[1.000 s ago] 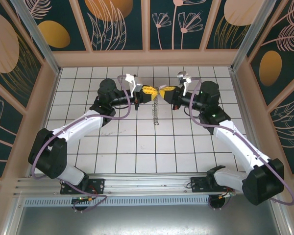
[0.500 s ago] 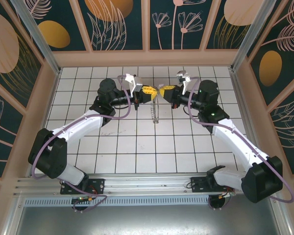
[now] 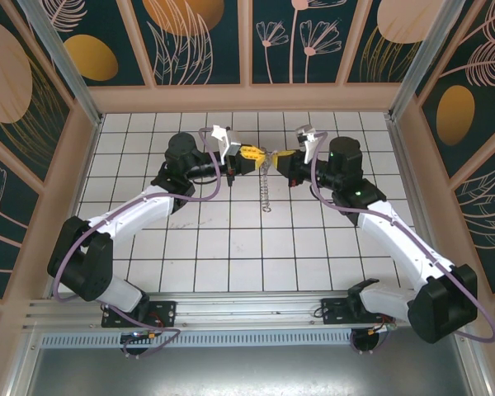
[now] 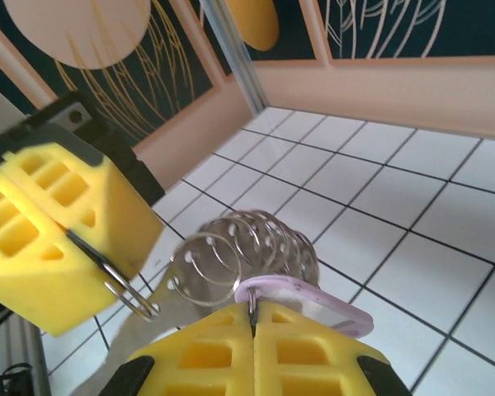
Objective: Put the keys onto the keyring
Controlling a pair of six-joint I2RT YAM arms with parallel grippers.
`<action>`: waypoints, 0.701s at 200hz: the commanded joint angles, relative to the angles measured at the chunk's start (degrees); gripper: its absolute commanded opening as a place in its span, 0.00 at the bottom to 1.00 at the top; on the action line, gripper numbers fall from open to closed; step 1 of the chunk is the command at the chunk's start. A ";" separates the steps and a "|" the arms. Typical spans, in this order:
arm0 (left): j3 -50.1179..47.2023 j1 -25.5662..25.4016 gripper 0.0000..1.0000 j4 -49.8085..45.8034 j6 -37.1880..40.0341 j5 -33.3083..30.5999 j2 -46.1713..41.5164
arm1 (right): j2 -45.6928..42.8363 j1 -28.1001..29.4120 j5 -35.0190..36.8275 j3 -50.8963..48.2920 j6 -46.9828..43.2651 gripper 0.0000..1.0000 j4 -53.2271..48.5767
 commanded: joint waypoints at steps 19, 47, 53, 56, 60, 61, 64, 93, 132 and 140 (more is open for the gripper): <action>1.82 -0.31 0.00 0.68 1.84 0.11 0.11 | -2.06 0.24 1.61 0.48 -1.65 0.00 -2.95; 2.05 -0.31 0.00 0.78 1.76 0.21 0.74 | -2.14 -0.10 0.92 0.91 -1.20 0.00 -1.94; 2.01 -0.31 0.00 0.71 1.75 0.25 0.81 | -2.21 -0.18 0.63 1.03 -1.18 0.00 -1.79; 2.07 -0.38 0.00 0.74 1.72 0.19 0.83 | -2.24 -0.16 0.37 1.13 -1.21 0.00 -1.72; 2.08 -0.37 0.00 0.74 1.80 0.25 0.91 | -2.25 -0.19 0.09 1.21 -1.26 0.00 -1.52; 2.08 -0.34 0.00 0.72 1.83 0.22 0.91 | -2.26 -0.20 -0.03 1.20 -1.21 0.00 -1.48; 2.08 -0.32 0.00 0.76 1.85 0.24 0.96 | -2.35 -0.19 -0.32 1.20 -1.11 0.00 -1.24; 2.15 -0.25 0.00 0.78 1.94 0.28 1.12 | -2.83 -0.46 -5.43 1.18 -1.26 0.00 1.04; 1.91 -0.35 0.00 0.78 2.01 0.19 0.83 | -3.51 -0.64 -7.70 0.71 -1.37 0.00 2.51; 1.84 -0.35 0.00 0.78 2.04 0.18 0.79 | -3.74 -0.73 -7.88 0.52 -1.40 0.00 2.74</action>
